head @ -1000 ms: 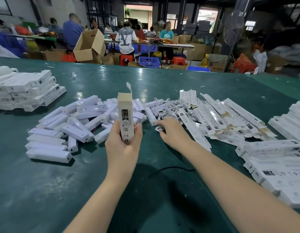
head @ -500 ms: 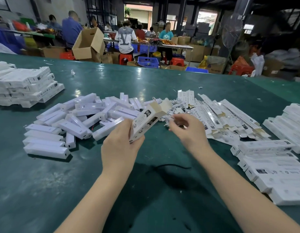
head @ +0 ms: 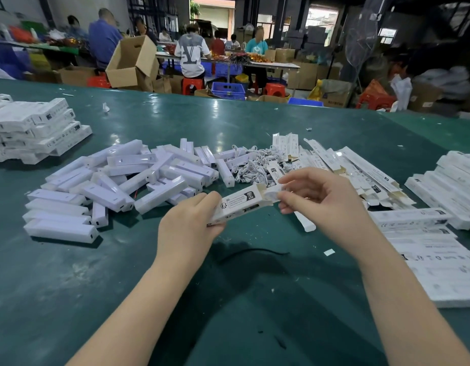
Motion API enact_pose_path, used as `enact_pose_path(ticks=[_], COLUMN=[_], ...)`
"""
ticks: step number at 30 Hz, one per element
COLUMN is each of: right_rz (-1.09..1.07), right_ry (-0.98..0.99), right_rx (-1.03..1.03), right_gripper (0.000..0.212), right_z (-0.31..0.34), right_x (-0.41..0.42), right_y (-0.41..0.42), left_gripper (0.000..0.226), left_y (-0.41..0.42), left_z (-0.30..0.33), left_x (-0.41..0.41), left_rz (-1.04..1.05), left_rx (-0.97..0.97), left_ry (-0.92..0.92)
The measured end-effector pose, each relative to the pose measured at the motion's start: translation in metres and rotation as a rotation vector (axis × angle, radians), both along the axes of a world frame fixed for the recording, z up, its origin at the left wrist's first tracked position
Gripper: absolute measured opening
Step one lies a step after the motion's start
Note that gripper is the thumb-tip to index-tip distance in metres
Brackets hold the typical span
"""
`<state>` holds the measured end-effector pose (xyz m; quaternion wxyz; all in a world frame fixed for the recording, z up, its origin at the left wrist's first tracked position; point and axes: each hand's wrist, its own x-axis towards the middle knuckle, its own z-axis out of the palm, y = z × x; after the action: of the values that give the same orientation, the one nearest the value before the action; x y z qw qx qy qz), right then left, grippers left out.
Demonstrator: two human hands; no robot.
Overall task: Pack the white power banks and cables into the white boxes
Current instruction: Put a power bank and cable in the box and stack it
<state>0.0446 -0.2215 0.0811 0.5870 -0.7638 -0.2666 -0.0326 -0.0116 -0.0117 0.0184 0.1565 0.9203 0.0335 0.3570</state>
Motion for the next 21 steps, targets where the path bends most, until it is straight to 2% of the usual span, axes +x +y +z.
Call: enact_pose_path(ticks=[5,12,17,21], right_rz=[0.043,-0.083,-0.070,-0.037], right_ry=[0.132,0.154,0.017,-0.089], right_rx=[-0.005,0.168,0.093,0.101], right_gripper=[0.011,0.007,0.017,0.040], right_z=[-0.002,-0.017,-0.024,-0.023], right_x=[0.000,-0.009,-0.016,-0.016], right_y=[0.001,0.020,0.030,0.028], left_gripper=[0.027,0.032,0.034,0.054], left_y=[-0.006,-0.002,0.001,0.001], left_z=[0.000,-0.002,-0.004,-0.004], left_x=[0.000,-0.001,0.000,0.001], left_rz=[-0.074,-0.077,-0.045,-0.048], left_rx=[0.106,0.046,0.009,-0.050], left_ry=[-0.059,-0.056,-0.065,-0.073])
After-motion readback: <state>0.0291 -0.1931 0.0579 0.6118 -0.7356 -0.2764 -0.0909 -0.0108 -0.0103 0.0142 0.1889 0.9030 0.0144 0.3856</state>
